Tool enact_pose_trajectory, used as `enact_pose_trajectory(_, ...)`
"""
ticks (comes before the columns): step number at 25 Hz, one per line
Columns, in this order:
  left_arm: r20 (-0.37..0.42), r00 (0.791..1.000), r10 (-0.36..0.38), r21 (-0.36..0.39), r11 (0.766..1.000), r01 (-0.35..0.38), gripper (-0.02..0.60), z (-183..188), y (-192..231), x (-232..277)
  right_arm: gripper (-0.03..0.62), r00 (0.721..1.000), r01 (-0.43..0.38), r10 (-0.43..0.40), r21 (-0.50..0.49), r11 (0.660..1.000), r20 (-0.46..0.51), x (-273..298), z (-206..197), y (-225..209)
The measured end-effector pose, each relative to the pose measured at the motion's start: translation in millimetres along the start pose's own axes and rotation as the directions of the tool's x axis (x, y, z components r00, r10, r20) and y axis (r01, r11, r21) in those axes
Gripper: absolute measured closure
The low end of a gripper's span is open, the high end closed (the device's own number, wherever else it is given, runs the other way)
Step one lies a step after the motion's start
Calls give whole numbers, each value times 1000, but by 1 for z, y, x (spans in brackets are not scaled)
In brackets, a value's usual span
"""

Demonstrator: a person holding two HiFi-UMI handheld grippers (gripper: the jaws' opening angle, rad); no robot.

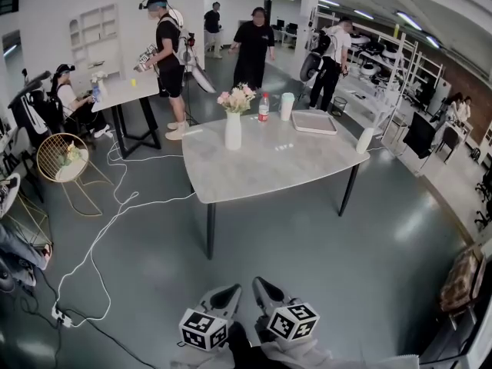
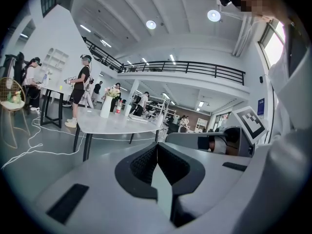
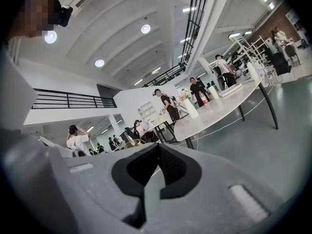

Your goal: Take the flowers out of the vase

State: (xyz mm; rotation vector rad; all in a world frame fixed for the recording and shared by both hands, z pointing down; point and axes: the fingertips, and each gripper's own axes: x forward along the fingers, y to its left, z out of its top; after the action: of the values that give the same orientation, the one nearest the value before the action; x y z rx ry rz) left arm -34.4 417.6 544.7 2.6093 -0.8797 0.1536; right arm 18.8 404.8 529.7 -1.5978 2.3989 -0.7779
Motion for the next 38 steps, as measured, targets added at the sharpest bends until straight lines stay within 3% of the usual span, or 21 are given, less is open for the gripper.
enact_pose_trajectory(14, -4, 1000, -11, -1, 1000, 11, 580, 1, -1, 9, 594, 1000, 15, -15, 2, 1000, 14, 0, 6, -8)
enact_pose_trajectory(38, -30, 999, -27, -3, 1000, 27, 579, 43, 74, 102, 594, 999, 36, -36, 13, 999, 14, 97, 49, -71)
